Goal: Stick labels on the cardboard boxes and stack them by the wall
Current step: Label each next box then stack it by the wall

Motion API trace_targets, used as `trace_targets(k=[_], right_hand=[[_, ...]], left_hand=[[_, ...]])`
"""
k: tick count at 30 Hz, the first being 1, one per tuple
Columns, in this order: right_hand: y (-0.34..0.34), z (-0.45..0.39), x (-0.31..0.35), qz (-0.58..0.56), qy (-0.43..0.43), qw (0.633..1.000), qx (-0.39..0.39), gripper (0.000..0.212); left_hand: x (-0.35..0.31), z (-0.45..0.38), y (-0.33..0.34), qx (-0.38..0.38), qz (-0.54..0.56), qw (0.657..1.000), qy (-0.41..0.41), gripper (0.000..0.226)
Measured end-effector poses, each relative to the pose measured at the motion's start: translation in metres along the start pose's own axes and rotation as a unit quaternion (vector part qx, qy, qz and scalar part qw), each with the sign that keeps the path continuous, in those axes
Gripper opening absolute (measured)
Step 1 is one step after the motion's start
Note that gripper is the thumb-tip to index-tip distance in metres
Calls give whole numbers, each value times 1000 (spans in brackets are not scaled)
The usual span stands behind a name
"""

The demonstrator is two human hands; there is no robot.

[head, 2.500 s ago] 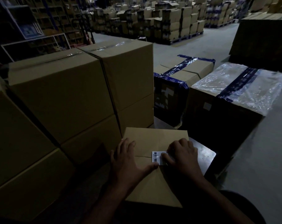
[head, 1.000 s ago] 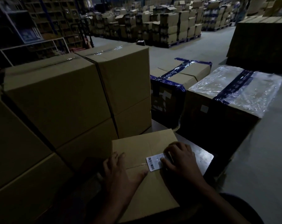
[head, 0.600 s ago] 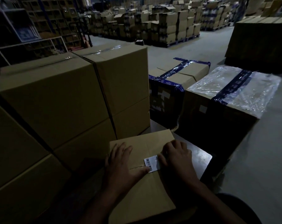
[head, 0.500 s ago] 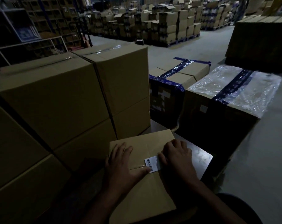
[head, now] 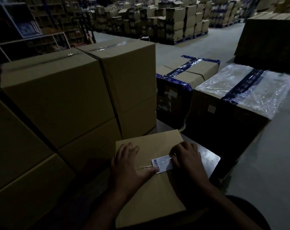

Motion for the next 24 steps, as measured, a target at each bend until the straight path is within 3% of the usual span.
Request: trace_targets(k=[6,11,17,24], right_hand=[[-2,-3,7,19,13,1000,15,48],[0,-7,-8,-66,21,997,-20,35],[-1,-4,-2,2,3,1000,10,52],[-9,8,-3,-73,24,997,-33,37]], left_hand=[[-1,1,-1,-6,-2,1000,-3,111],[-2,1,-1,-7,-12,1000,-4,113],[-3,1,-1,-5,-14,1000,-5,111],[-2,3,-2,8,1,1000,-13,115]])
Point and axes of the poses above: each hand's wrist, its own z-axis away from the middle knuckle, its own y-axis out of the palm, x = y × z, the point moved 2 cm from there along -z, towards the middle knuckle, and after that the axes turned 9 degrees about -z, right-handed, at the moved point
